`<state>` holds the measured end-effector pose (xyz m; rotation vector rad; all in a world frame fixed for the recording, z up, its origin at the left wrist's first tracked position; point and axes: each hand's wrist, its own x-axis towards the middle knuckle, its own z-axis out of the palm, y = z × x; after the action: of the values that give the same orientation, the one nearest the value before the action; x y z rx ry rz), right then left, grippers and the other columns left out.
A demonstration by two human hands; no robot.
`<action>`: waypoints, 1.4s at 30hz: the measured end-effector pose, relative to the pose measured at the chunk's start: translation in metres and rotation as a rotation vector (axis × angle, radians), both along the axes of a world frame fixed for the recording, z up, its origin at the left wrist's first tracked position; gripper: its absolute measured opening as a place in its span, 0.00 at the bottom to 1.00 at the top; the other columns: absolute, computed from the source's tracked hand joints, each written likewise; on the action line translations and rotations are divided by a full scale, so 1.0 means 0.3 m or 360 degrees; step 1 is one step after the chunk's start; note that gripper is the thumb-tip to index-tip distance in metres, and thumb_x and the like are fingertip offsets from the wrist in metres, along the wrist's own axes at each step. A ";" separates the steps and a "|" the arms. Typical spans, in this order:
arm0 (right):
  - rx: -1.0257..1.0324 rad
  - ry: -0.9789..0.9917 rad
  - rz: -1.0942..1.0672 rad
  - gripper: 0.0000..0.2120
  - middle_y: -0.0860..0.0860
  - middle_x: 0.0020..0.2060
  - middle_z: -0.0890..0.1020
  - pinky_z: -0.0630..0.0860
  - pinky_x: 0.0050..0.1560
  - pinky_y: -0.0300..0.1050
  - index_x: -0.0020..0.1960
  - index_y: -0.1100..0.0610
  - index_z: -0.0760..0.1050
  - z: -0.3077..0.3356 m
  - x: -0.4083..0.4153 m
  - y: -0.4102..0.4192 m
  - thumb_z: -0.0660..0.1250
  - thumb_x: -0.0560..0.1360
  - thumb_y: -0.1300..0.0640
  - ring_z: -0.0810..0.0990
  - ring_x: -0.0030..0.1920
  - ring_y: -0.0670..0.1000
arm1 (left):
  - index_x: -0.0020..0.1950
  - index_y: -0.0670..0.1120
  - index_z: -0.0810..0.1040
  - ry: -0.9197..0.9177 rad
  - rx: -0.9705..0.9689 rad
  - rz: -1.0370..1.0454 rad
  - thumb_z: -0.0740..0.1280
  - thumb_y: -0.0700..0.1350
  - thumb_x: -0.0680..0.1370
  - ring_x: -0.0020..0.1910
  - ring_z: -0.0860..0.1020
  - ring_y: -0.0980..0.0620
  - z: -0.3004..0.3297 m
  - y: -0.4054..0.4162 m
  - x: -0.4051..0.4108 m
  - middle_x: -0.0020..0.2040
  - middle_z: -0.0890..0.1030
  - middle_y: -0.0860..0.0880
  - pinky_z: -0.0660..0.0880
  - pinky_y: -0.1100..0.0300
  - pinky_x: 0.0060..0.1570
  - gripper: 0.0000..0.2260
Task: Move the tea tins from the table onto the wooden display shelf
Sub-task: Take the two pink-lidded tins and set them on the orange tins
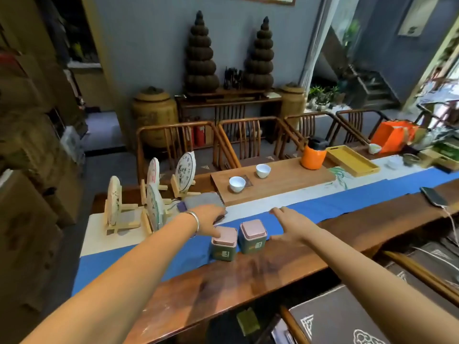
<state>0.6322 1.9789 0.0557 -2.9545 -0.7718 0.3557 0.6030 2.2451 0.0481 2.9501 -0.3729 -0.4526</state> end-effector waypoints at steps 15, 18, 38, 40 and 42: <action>-0.0215 0.0354 0.0607 0.50 0.59 0.72 0.62 0.69 0.66 0.51 0.76 0.54 0.54 -0.484 0.516 0.102 0.74 0.63 0.38 0.65 0.70 0.59 | 0.77 0.47 0.54 0.0253 -0.0279 0.0328 0.75 0.60 0.65 0.73 0.61 0.46 -0.509 0.001 0.255 0.75 0.61 0.47 0.58 0.55 0.72 0.48; -0.0130 0.0368 0.0749 0.46 0.56 0.65 0.69 0.72 0.59 0.50 0.73 0.56 0.58 -0.546 0.546 0.112 0.73 0.64 0.39 0.70 0.64 0.58 | 0.76 0.49 0.57 0.0280 -0.0323 0.0383 0.75 0.59 0.65 0.69 0.63 0.44 -0.575 -0.023 0.246 0.71 0.65 0.48 0.63 0.53 0.69 0.46; 0.0546 0.0670 0.0483 0.40 0.43 0.53 0.72 0.70 0.47 0.38 0.64 0.47 0.62 -0.633 0.560 0.107 0.75 0.58 0.39 0.71 0.52 0.45 | 0.69 0.62 0.63 0.0070 -0.0694 0.0921 0.73 0.61 0.62 0.61 0.67 0.50 -0.659 -0.042 0.161 0.63 0.67 0.57 0.67 0.60 0.50 0.37; 0.0551 0.0690 0.0525 0.38 0.41 0.50 0.72 0.69 0.42 0.34 0.61 0.45 0.62 -0.618 0.550 0.137 0.75 0.58 0.37 0.71 0.49 0.42 | 0.70 0.60 0.63 0.0051 -0.0738 0.1021 0.73 0.61 0.62 0.62 0.68 0.50 -0.639 -0.013 0.124 0.63 0.68 0.55 0.69 0.58 0.55 0.39; 0.0526 0.0701 0.0622 0.39 0.43 0.51 0.72 0.69 0.44 0.37 0.62 0.46 0.62 -0.604 0.530 0.175 0.75 0.58 0.36 0.71 0.49 0.44 | 0.71 0.59 0.64 0.0038 -0.0755 0.1115 0.73 0.63 0.61 0.62 0.68 0.48 -0.612 0.029 0.067 0.63 0.69 0.53 0.70 0.54 0.61 0.40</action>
<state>0.7913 2.0315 -0.1254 -2.2895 -1.1964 0.7810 0.6232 2.2539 -0.1356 2.3887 0.4850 -0.2530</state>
